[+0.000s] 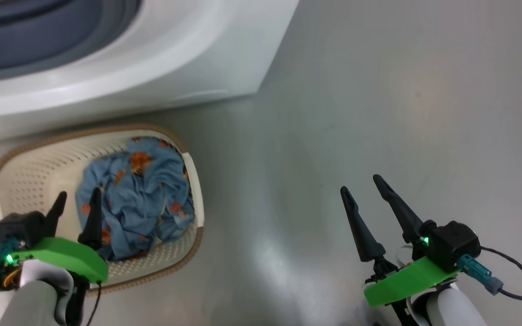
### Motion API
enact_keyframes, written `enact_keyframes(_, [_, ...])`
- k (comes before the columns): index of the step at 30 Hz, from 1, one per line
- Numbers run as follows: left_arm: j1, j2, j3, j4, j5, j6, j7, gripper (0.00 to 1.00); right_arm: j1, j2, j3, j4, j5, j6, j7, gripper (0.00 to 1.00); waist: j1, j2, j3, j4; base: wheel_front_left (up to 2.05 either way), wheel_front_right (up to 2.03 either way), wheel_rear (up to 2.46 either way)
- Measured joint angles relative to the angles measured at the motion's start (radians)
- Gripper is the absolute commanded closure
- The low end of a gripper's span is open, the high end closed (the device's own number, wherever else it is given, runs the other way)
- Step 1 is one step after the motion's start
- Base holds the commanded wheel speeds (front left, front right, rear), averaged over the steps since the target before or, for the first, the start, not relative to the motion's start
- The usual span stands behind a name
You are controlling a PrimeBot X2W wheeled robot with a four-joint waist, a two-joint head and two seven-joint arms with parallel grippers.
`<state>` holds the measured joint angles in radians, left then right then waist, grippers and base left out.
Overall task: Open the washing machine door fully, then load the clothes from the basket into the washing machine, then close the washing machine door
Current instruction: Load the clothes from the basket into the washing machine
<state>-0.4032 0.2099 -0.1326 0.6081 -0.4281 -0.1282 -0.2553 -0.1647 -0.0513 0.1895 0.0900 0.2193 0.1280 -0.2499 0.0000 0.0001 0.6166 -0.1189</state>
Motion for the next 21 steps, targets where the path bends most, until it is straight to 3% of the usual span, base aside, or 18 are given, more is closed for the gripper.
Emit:
enact_keyframes(8, [-0.096,0.049,-0.056,0.155,-0.036,-0.001,0.000,0.00,-0.027,0.000,0.021,-0.023,0.003,0.000,0.000,0.00,0.0000,0.0000,0.125,-0.026,0.00,0.00,0.00])
enact_keyframes(21, [-0.193,0.117,-0.146,0.258,-0.050,-0.001,0.000,0.00,-0.053,0.000,0.055,-0.042,0.035,0.000,0.000,0.00,0.0000,0.0000,0.268,-0.072,0.00,0.00,0.00])
